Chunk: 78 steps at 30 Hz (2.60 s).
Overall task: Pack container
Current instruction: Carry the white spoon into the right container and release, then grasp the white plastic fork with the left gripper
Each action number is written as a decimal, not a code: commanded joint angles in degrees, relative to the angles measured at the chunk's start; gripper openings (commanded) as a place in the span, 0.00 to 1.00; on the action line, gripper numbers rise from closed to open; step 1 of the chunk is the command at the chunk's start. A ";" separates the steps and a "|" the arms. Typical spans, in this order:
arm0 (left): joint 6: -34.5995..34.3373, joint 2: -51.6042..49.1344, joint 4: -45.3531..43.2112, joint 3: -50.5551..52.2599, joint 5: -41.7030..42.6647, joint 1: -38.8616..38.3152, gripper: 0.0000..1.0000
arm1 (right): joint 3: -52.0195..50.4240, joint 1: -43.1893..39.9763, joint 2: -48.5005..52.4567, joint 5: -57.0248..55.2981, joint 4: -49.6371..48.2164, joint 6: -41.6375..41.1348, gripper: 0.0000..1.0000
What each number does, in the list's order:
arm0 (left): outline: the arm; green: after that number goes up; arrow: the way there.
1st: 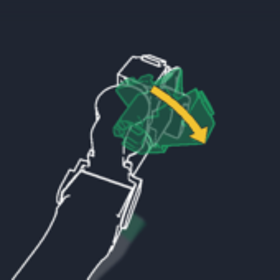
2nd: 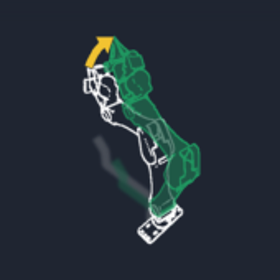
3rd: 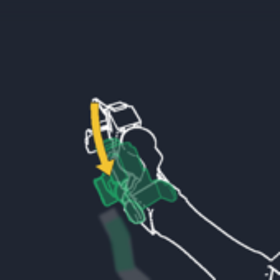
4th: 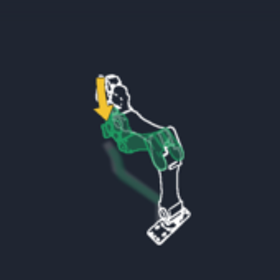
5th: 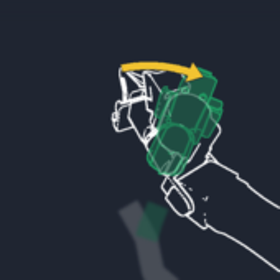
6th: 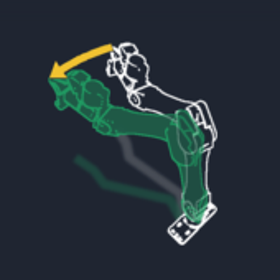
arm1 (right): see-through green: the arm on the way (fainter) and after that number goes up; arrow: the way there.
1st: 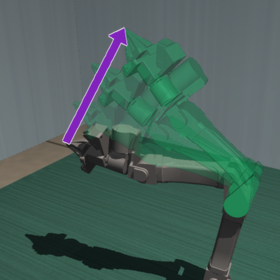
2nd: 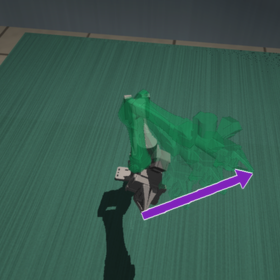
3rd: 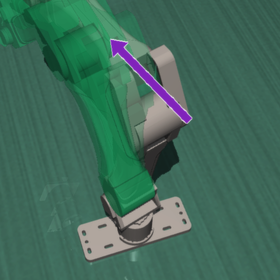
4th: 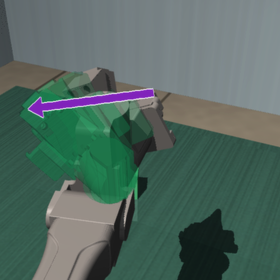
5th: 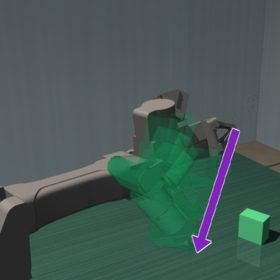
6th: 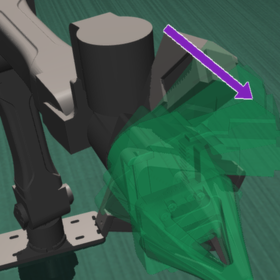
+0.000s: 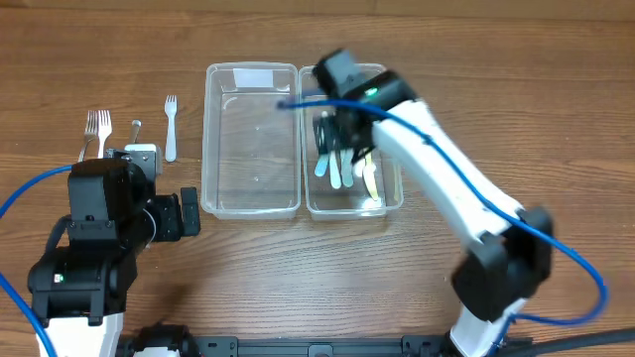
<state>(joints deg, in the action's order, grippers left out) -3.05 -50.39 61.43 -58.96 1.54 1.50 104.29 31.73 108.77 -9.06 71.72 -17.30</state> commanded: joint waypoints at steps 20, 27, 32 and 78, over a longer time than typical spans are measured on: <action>1.88 -36.30 -4.98 -27.30 -4.72 2.78 1.00 | -25.99 -41.11 -39.45 8.46 5.20 0.42 1.00; 3.08 -48.43 -12.70 -27.30 0.22 7.28 1.00 | -40.37 -41.11 -44.17 12.20 0.37 2.47 1.00; 4.39 -57.22 -15.47 -27.30 -0.02 8.26 1.00 | -40.37 -41.11 -43.17 12.15 -0.39 2.58 1.00; 3.02 -75.23 -8.92 -28.81 2.49 7.43 0.04 | -40.37 -41.11 -43.10 11.10 -0.55 2.56 1.00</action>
<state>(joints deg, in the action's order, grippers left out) 0.12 -122.39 50.85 -87.24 1.74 9.45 63.72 -9.34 65.65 2.57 71.53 -14.92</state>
